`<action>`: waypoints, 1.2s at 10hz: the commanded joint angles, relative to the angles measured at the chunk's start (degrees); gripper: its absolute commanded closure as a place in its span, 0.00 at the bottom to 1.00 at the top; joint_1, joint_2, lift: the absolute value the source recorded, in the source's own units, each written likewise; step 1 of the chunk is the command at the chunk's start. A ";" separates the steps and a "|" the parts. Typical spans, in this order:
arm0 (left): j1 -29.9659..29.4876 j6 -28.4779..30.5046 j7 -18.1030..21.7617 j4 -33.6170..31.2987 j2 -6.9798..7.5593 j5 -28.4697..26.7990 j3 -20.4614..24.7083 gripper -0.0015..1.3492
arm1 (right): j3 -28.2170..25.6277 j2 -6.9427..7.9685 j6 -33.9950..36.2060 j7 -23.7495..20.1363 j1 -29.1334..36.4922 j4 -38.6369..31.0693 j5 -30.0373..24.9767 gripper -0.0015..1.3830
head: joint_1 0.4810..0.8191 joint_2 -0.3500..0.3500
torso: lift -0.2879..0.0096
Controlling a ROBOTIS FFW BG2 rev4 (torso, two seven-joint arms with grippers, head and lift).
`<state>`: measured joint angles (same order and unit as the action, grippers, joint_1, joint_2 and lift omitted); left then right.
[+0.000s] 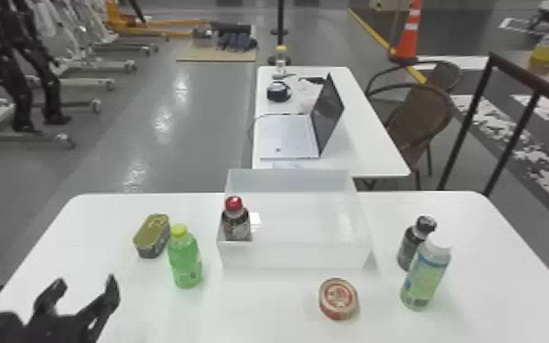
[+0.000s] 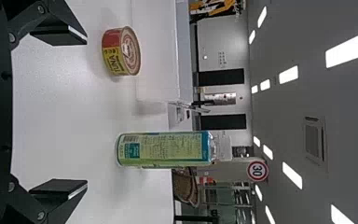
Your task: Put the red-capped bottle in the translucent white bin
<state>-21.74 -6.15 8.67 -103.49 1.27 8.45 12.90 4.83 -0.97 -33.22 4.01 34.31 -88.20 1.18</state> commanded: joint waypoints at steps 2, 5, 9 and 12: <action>-5.69 -12.92 -1.38 6.81 -1.42 -2.91 3.01 0.31 | -0.09 -0.09 0.00 0.03 0.41 -0.21 0.14 0.15 | 0.20 0.50 | 0.63; -6.92 -18.46 -1.38 12.44 -1.42 -4.31 3.09 0.31 | -0.09 -0.09 0.00 0.03 0.50 -0.30 0.14 0.15 | 0.20 0.50 | 0.63; -8.23 -20.30 -4.54 13.05 -1.42 -4.67 2.22 0.31 | -0.09 -0.09 0.00 0.03 0.50 -0.30 0.14 0.15 | 0.20 0.50 | 0.63; -8.23 -20.30 -4.72 13.14 -1.42 -4.05 1.51 0.31 | -0.09 -0.09 0.00 0.03 0.67 -0.30 0.23 0.15 | 0.20 0.50 | 0.63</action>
<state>-29.97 -26.43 3.95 -90.38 0.17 4.32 14.52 4.74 -1.08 -33.22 4.04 34.92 -88.53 1.34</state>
